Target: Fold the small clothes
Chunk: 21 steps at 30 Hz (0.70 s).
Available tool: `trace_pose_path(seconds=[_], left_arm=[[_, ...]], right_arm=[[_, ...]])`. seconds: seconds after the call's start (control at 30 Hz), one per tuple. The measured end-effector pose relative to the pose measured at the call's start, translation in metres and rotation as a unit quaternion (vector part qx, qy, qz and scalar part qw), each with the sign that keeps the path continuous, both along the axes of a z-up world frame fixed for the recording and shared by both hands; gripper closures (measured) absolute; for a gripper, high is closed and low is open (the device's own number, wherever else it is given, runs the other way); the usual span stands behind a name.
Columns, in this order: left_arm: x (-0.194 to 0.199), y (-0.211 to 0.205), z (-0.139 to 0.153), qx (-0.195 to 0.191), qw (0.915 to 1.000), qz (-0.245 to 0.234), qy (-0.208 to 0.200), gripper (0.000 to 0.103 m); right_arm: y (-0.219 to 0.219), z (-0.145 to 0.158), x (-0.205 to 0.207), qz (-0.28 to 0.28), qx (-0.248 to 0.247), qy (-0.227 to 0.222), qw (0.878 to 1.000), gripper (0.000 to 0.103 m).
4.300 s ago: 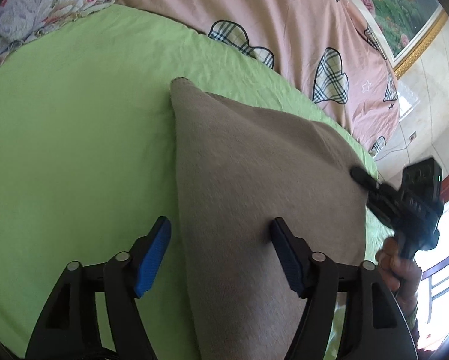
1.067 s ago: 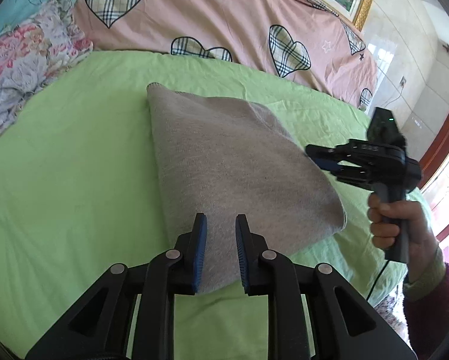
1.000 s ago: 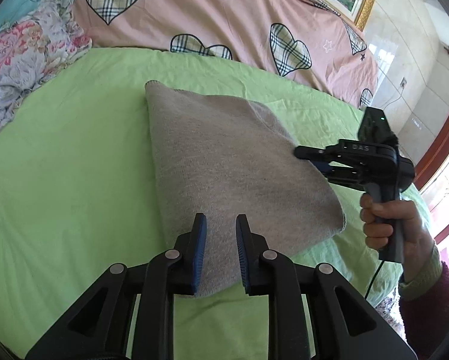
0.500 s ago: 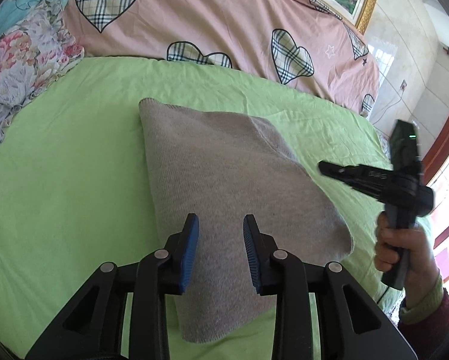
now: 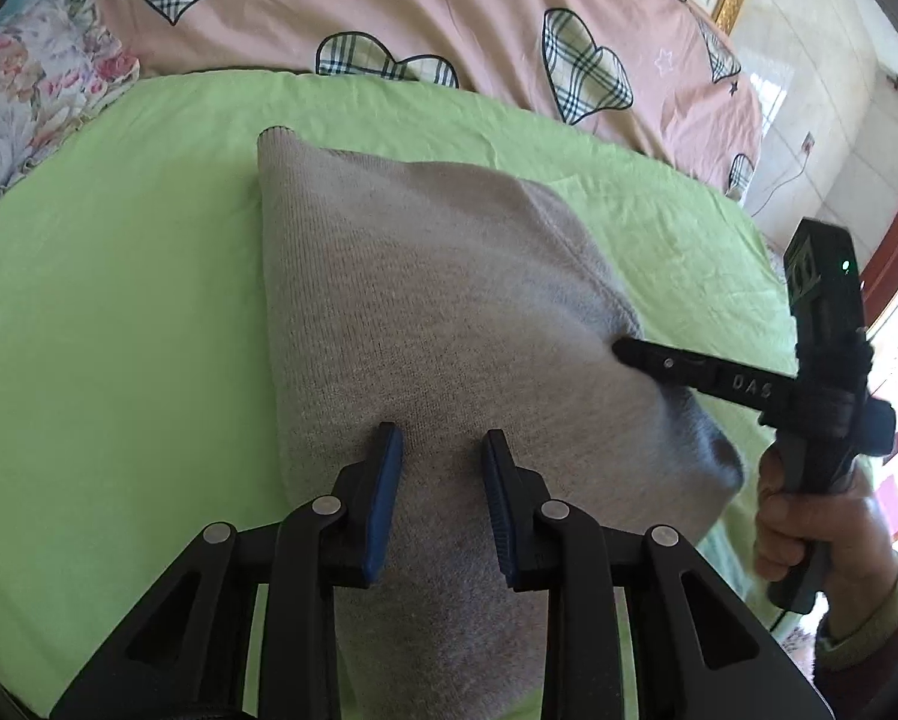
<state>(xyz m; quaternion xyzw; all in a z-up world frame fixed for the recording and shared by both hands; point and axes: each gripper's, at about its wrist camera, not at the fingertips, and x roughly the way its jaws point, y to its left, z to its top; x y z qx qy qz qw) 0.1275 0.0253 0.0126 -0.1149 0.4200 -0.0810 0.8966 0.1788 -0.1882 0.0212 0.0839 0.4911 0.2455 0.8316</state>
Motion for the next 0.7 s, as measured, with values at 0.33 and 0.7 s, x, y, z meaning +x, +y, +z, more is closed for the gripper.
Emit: trace_pose_path(seconds=[0.33,0.7], left_arm=[[-0.036,-0.002,0.016,0.011,0.9996,0.012,-0.021,0.075],[-0.082,-0.002,-0.007,-0.007,0.9999,0.002,0.012,0.076]], right_arm=[[-0.004,0.018,-0.022,0.004,0.026,-0.006,1.000,0.099],[-0.010,0.019,-0.078,0.034,-0.004,-0.016,0.999,0.069]])
